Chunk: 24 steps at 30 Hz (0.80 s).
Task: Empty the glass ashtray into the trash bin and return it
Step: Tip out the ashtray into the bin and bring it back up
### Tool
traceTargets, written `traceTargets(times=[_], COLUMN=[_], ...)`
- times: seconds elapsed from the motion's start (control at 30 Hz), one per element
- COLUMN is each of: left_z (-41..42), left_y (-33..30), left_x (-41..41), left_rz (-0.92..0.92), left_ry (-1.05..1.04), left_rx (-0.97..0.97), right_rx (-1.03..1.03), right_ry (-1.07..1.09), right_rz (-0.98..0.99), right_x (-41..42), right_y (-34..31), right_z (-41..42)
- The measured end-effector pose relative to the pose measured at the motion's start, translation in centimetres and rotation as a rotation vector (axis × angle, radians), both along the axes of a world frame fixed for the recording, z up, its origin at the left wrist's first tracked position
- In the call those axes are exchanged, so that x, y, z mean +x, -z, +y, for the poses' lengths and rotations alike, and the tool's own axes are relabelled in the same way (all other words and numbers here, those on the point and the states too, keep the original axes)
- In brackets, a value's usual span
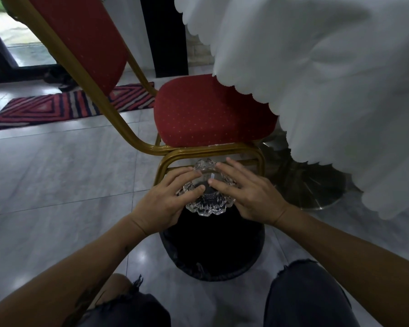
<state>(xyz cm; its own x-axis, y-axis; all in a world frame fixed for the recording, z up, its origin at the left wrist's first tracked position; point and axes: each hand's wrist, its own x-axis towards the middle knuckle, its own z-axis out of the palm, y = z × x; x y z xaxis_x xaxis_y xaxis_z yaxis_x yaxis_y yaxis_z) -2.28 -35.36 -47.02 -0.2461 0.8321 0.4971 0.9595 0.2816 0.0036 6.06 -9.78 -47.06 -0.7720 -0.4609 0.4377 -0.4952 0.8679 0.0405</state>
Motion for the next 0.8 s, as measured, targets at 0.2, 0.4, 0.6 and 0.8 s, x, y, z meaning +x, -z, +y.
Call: traceTargets(times=[0.2, 0.4, 0.6, 0.8], left_z=[-0.2, 0.2, 0.2, 0.6], left_y=[-0.9, 0.2, 2.2, 3.1], left_x=[1.3, 2.9, 3.7, 3.7], left_rz=[-0.259, -0.795, -1.073, -1.072], left_ry=[-0.009, -0.180, -0.339, -0.447], left_rx=[-0.003, 0.196, 0.325, 0.372], right_rx=[-0.244, -0.718, -0.922, -0.956], right_ry=[0.055, 0.201, 0.279, 0.371], right_rz=[-0.280, -0.470, -0.589, -0.618], right_x=[1.0, 2.1, 2.8, 2.3], right_y=[0.1, 1.2, 2.9, 3.8], right_z=[-0.5, -3.0, -4.3, -4.6])
